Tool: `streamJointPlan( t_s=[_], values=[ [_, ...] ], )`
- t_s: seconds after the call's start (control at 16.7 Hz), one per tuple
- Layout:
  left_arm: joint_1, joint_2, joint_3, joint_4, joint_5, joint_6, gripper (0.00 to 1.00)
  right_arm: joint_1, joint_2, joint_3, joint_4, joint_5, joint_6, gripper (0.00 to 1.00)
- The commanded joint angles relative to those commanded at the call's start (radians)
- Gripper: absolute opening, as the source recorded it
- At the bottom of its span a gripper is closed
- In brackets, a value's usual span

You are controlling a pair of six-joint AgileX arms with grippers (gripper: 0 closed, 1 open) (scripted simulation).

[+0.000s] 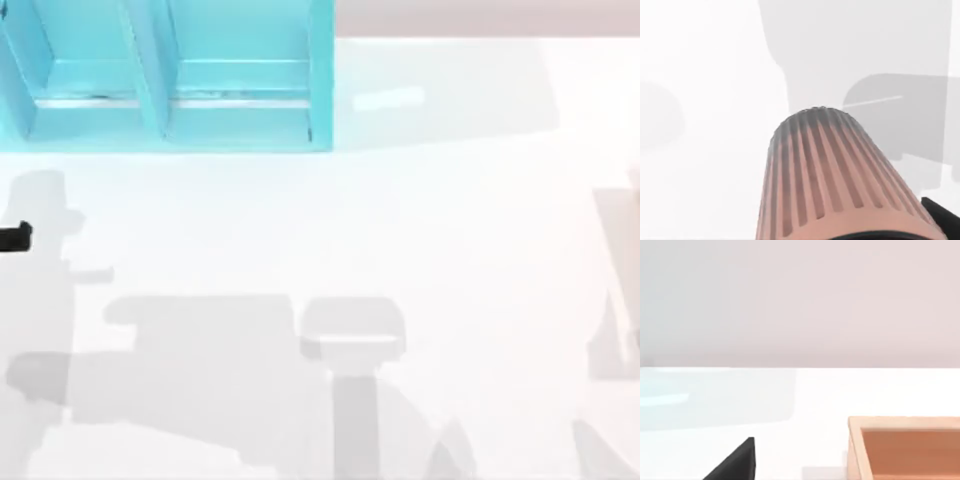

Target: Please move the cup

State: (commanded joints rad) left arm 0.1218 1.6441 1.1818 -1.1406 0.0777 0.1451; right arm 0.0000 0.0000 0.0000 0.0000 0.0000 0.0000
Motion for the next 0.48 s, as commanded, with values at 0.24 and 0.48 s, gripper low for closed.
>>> streamJointPlan(
  t_s=[0.24, 0.48],
  values=[
    [0.009, 0.039, -0.1, 0.138, -0.001, 0.006, 0.0, 0.0, 0.0, 0.0, 0.0, 0.0, 0.0, 1.0],
    [0.013, 0.061, -0.16, 0.221, 0.001, 0.013, 0.0, 0.0, 0.0, 0.0, 0.0, 0.0, 0.0, 1.0]
  ],
)
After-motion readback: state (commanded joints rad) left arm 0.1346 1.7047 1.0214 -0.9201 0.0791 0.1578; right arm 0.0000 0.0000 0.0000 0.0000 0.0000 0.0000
